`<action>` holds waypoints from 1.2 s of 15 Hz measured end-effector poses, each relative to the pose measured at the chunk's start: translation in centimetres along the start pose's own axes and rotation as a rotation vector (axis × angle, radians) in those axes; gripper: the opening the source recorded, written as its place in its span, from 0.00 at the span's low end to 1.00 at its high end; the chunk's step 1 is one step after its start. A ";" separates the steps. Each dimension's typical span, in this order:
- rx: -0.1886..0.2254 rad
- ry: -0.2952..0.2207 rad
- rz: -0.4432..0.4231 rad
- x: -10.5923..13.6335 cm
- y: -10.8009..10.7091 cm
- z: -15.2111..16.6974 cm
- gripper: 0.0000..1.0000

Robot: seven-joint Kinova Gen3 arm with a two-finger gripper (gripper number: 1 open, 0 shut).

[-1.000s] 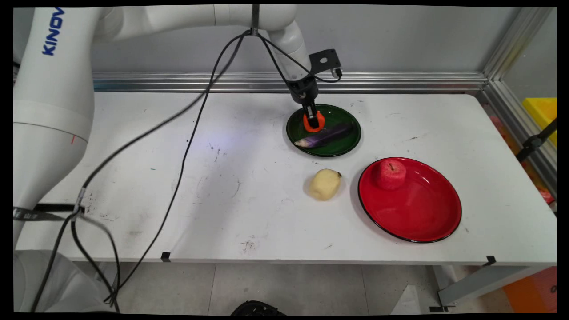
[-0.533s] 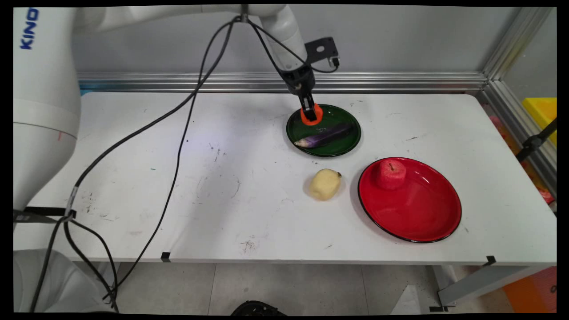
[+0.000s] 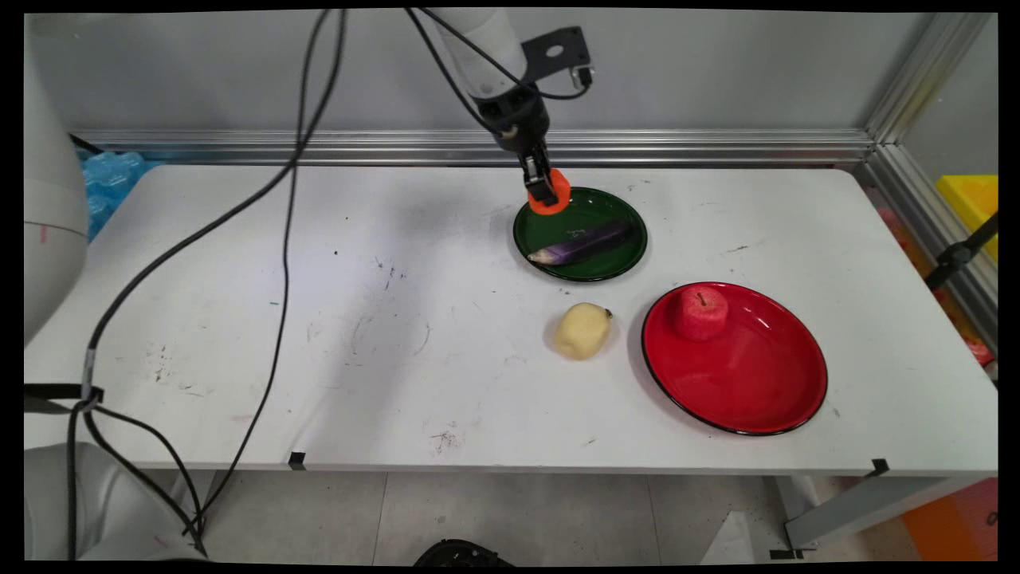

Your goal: Place the picked object on the table

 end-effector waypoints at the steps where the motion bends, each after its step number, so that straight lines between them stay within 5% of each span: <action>1: -0.012 0.003 0.011 -0.4 0.7 -1.0 0.00; 9: -0.118 0.003 0.116 -3.5 5.6 -5.3 0.00; 18: -0.161 0.000 0.140 -5.6 10.0 -2.4 0.00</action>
